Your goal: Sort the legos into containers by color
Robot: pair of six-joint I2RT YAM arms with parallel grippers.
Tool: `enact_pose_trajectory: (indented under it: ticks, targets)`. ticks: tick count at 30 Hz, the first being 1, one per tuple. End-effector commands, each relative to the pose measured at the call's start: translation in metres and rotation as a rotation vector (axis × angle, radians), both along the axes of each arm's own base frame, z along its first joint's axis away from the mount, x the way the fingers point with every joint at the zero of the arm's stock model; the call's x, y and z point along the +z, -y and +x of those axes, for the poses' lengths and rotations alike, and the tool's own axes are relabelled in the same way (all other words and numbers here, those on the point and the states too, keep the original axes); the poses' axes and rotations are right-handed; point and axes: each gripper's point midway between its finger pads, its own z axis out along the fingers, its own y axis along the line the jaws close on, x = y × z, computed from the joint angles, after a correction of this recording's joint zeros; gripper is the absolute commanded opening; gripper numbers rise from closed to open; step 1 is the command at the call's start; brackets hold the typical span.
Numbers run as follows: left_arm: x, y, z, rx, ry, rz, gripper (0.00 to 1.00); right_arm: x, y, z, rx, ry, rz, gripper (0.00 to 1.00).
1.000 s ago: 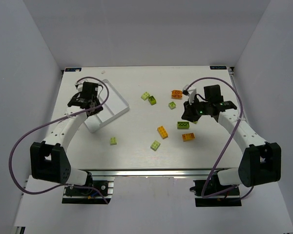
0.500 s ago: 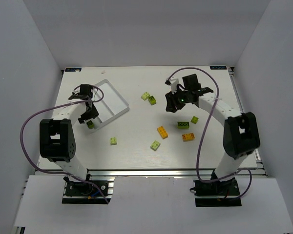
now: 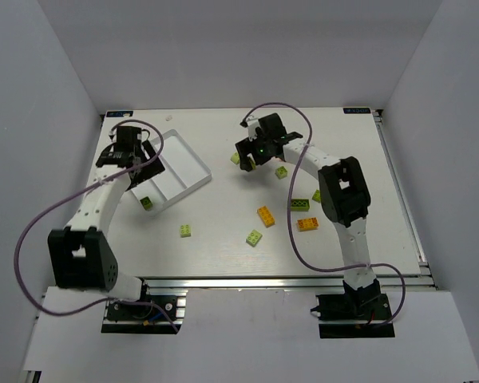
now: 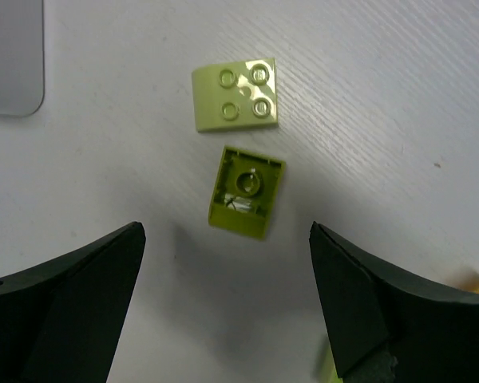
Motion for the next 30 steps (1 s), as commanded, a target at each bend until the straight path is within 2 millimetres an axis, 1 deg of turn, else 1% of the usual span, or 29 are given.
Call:
enact_pose_trajectory:
  ticks: [1,2,4,5,6,7,8,9,10,11,12,13,14,15,16,17,18,20,21,22,23,24,25,26,27,28,29,30]
  targets:
    - [0.044,0.024,-0.021,-0.05,0.131,-0.122,0.93,0.001,-0.015,0.022,-0.056,0.064,-0.009,0.89]
    - [0.046,0.028,-0.033,-0.058,0.142,-0.142,0.93,0.001,-0.019,0.025,-0.061,0.075,-0.014,0.88]
    - [0.045,0.029,-0.049,-0.04,0.137,-0.165,0.94,-0.009,-0.02,0.032,-0.086,0.092,-0.035,0.86]
    - [0.045,0.03,-0.062,-0.041,0.146,-0.173,0.94,-0.011,-0.019,0.036,-0.107,0.11,-0.056,0.83]
    - [0.045,0.031,-0.067,-0.036,0.149,-0.183,0.94,-0.019,-0.016,0.038,-0.122,0.113,-0.072,0.81]
    - [0.045,0.032,-0.072,-0.036,0.152,-0.191,0.94,-0.02,-0.01,0.046,-0.168,0.135,-0.101,0.8]
    - [0.04,0.032,-0.081,-0.031,0.133,-0.196,0.94,-0.02,-0.012,0.049,-0.169,0.146,-0.109,0.77]
    - [0.045,0.033,-0.087,-0.026,0.154,-0.205,0.94,-0.026,-0.009,0.051,-0.171,0.145,-0.123,0.74]
    - [0.046,0.033,-0.09,-0.026,0.155,-0.21,0.94,-0.026,-0.009,0.051,-0.173,0.15,-0.128,0.67]
    - [0.045,0.034,-0.094,-0.022,0.153,-0.217,0.94,-0.028,-0.007,0.05,-0.169,0.148,-0.134,0.63]
    - [0.046,0.034,-0.1,-0.015,0.163,-0.223,0.94,-0.025,-0.008,0.048,-0.158,0.154,-0.133,0.58]
    - [0.048,0.034,-0.102,-0.013,0.173,-0.227,0.94,-0.026,-0.008,0.046,-0.15,0.149,-0.133,0.44]
    - [0.048,0.034,-0.103,-0.01,0.178,-0.231,0.94,-0.03,-0.005,0.04,-0.14,0.138,-0.141,0.37]
    - [0.048,0.035,-0.105,-0.007,0.186,-0.238,0.94,-0.022,-0.005,0.037,-0.133,0.145,-0.134,0.3]
    - [0.053,0.035,-0.106,-0.009,0.207,-0.241,0.94,-0.017,-0.006,0.034,-0.118,0.15,-0.13,0.05]
    - [0.055,0.036,-0.106,-0.011,0.221,-0.244,0.94,-0.012,-0.007,0.031,-0.108,0.162,-0.124,0.0]
    - [0.058,0.036,-0.106,-0.01,0.232,-0.25,0.94,-0.005,-0.005,0.023,-0.097,0.17,-0.124,0.0]
    - [0.067,0.038,-0.105,-0.017,0.269,-0.258,0.94,0.007,-0.016,0.008,-0.023,0.169,-0.077,0.0]
    - [0.069,0.038,-0.105,-0.02,0.277,-0.259,0.94,0.019,-0.02,-0.001,0.013,0.17,-0.049,0.0]
    - [0.08,0.039,-0.103,-0.026,0.307,-0.262,0.94,0.028,-0.038,-0.019,0.107,0.152,0.013,0.0]
    - [0.086,0.039,-0.103,-0.028,0.321,-0.262,0.94,0.037,-0.048,-0.03,0.164,0.146,0.055,0.0]
    - [0.091,0.038,-0.103,-0.033,0.329,-0.257,0.94,0.048,-0.06,-0.046,0.233,0.134,0.096,0.0]
    - [0.099,0.037,-0.101,-0.036,0.349,-0.251,0.94,0.058,-0.088,-0.077,0.359,0.099,0.166,0.0]
    - [0.114,0.037,-0.1,-0.042,0.379,-0.248,0.94,0.067,-0.101,-0.091,0.417,0.091,0.202,0.0]
    - [0.121,0.036,-0.1,-0.047,0.394,-0.239,0.94,0.071,-0.12,-0.111,0.484,0.074,0.232,0.0]
    - [0.128,0.035,-0.101,-0.044,0.41,-0.235,0.94,0.09,-0.138,-0.123,0.548,0.079,0.29,0.0]
    - [0.139,0.033,-0.102,-0.043,0.435,-0.231,0.94,0.097,-0.162,-0.145,0.599,0.059,0.322,0.0]
    - [0.145,0.032,-0.104,-0.043,0.449,-0.226,0.93,0.089,-0.175,-0.149,0.614,0.028,0.332,0.0]
